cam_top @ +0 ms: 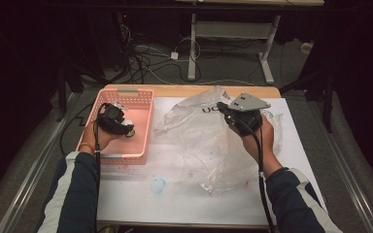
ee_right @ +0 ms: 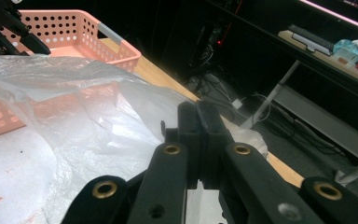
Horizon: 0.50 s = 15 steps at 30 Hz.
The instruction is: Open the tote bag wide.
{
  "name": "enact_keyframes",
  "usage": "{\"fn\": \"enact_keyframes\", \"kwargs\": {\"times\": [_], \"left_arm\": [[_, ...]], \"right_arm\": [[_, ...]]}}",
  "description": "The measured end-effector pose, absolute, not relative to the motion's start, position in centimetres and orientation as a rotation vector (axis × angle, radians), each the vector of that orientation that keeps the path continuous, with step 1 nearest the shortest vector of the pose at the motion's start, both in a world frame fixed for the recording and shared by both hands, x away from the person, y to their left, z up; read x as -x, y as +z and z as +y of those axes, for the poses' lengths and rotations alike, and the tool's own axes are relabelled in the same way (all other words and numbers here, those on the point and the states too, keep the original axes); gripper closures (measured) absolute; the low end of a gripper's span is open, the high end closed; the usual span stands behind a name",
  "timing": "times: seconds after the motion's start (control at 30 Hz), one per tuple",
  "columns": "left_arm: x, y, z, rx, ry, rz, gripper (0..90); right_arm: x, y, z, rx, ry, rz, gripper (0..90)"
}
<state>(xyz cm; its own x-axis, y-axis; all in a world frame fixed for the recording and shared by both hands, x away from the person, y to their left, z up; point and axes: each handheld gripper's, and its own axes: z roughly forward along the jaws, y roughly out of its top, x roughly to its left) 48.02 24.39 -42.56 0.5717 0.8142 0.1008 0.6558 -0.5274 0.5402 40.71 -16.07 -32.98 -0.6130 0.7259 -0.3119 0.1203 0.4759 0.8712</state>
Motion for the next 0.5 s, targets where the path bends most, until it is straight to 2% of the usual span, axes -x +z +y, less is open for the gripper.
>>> {"fn": "enact_keyframes", "kwargs": {"times": [0.27,0.5], "left_arm": [[-47.41,-41.87,24.19,-2.355,0.545,1.109,48.3],[-47.13,-41.89,24.5,-2.359,0.539,1.101,48.4]], "right_arm": [[-40.92,-33.03,-16.19,-0.712,1.129,2.03,90.0],[-41.36,-33.35,-16.26,-0.74,1.129,2.042,90.0]]}}
